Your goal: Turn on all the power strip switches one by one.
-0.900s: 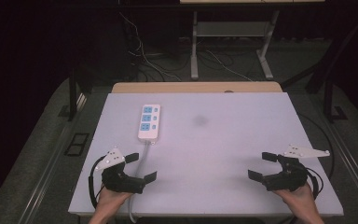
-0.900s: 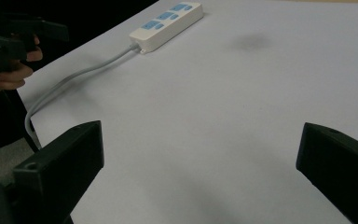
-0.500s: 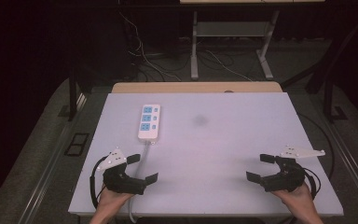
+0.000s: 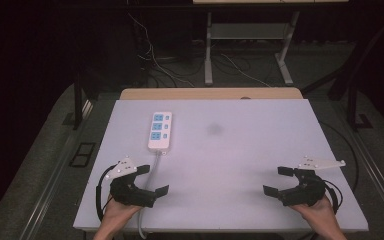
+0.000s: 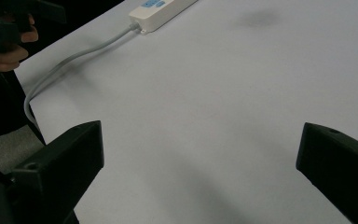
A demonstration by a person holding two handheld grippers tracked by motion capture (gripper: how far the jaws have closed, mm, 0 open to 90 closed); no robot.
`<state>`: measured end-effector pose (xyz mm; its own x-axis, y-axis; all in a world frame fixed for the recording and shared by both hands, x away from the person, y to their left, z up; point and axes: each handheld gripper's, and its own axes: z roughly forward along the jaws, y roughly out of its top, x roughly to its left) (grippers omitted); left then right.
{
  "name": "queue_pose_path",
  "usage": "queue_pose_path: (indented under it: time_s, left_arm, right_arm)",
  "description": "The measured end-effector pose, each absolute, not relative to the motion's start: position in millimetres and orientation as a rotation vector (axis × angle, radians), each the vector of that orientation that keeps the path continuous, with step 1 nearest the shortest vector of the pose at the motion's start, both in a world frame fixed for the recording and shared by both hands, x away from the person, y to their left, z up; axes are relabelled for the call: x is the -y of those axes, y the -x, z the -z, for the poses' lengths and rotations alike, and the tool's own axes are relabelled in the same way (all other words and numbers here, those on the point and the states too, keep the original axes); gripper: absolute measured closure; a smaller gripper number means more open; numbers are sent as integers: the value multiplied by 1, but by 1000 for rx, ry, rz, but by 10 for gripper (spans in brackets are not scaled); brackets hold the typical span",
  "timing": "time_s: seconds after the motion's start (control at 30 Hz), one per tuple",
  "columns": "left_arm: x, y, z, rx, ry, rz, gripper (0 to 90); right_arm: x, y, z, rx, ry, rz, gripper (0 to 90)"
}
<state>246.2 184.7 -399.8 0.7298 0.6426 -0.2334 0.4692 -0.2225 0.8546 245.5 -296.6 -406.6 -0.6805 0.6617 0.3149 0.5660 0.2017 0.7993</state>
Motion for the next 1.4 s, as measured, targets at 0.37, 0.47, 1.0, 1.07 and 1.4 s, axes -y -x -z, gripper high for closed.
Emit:
queue_pose_path:
  time_s: [0.37, 0.47, 1.0, 1.07, 1.4]
  left_arm:
    - [-183, -256, 389, -853, -1921, -191, 0]
    - [-182, -261, 383, -845, -1937, -194, 0]
    - [-183, -285, 363, -844, -1970, -190, 0]
    - [-184, -287, 362, -843, -1974, -187, 0]
    - [-186, -302, 350, -836, -1999, -194, 0]
  right_arm:
    - [298, -245, 408, -2360, -1213, -1493, 5]
    - [298, -245, 408, -2361, -1212, -1490, 5]
    - [297, -245, 409, -2371, -1213, -1479, 5]
    - [297, -245, 409, -2372, -1213, -1479, 5]
    - [296, -245, 410, -2384, -1204, -1473, 5]
